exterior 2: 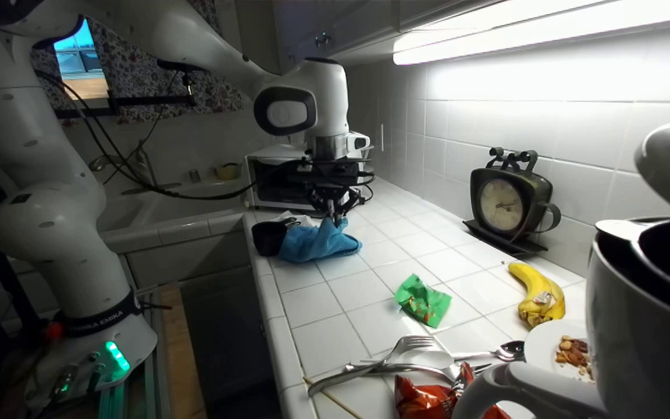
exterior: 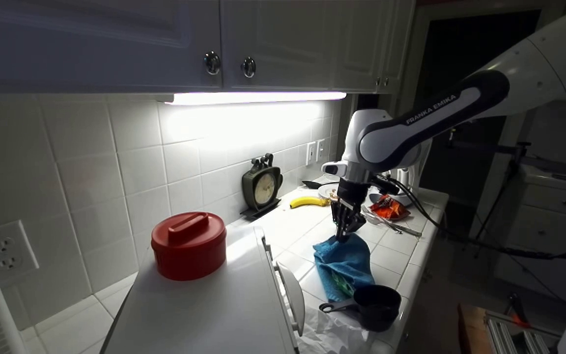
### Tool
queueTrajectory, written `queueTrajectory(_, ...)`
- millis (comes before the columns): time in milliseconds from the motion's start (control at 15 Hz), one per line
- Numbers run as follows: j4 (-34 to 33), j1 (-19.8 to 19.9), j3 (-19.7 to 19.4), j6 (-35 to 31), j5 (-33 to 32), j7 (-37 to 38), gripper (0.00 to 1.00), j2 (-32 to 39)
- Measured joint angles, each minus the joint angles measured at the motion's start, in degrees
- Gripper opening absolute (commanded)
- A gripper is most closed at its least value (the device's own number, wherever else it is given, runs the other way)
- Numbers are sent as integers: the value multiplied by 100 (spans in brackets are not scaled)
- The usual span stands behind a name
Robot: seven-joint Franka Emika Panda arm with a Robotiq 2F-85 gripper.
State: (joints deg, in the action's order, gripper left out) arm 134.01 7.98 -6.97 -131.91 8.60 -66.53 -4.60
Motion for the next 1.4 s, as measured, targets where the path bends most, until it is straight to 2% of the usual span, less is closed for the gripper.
queueTrajectory(533, 109, -43, 1, 188, -186, 111, 99, -8)
queueTrajectory(1000, 0, -52, -19, 1110, -143, 213, 100, -180)
queueTrajectory(1400, -149, -39, -225, 1323, -111, 691, 100, -451)
